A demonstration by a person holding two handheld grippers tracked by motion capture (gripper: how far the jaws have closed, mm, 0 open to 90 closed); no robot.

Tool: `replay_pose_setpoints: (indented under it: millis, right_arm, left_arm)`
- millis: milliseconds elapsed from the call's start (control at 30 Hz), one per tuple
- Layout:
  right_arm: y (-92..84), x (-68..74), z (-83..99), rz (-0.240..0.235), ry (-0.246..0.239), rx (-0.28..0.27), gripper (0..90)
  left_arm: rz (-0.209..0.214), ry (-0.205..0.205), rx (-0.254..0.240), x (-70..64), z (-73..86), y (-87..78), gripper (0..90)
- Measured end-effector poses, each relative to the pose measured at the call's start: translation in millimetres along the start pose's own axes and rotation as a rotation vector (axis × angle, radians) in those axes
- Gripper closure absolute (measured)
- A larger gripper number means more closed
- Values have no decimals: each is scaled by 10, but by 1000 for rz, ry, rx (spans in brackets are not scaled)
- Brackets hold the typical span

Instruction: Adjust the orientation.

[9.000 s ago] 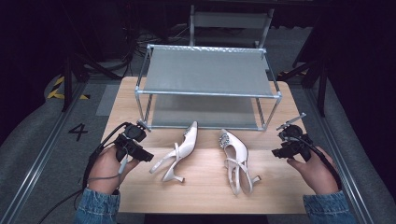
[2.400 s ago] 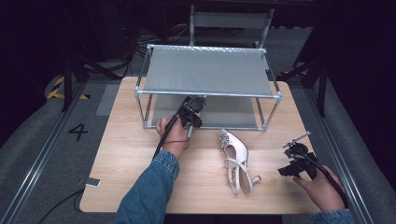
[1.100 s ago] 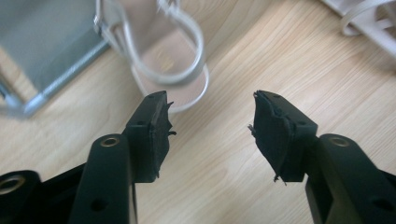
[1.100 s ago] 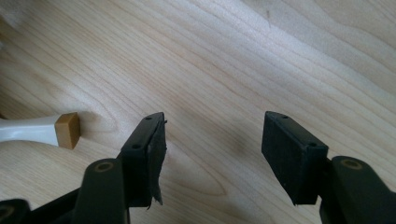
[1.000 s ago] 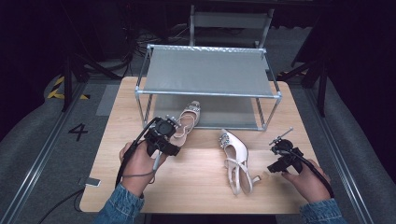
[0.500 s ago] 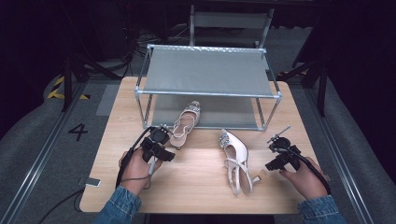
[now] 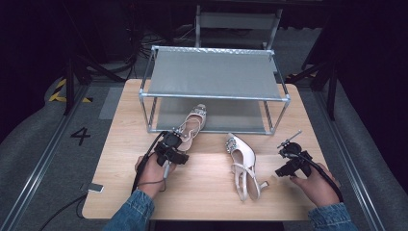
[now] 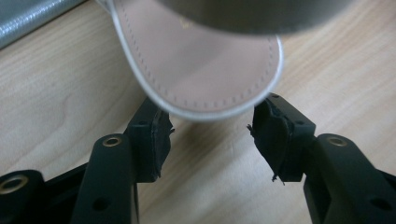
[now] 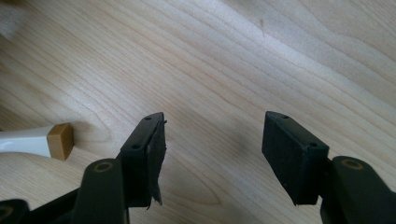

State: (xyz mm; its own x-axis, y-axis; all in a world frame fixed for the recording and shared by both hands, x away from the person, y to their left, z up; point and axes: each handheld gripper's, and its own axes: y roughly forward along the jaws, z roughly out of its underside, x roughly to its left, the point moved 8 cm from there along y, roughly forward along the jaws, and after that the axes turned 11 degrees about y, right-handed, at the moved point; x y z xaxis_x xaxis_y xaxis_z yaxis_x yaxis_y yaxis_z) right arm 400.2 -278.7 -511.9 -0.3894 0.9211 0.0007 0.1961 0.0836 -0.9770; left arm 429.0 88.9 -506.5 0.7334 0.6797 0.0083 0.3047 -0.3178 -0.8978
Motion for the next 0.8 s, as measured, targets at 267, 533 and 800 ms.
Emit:
replay_pose_setpoints:
  millis: [267, 533, 800]
  right_arm:
    - [-9, -34, 75, -1, 4, 3, 391]
    - [-32, -88, 157, 0, 30, 6, 391]
    - [-15, -121, 211, -2, 42, 16, 391]
  left_arm:
    - [-53, -22, -64, 77, -96, 121, 462]
    - [-65, 19, -56, 27, -132, 228, 580]
    - [-38, -1, -119, 5, -239, 162, 709]
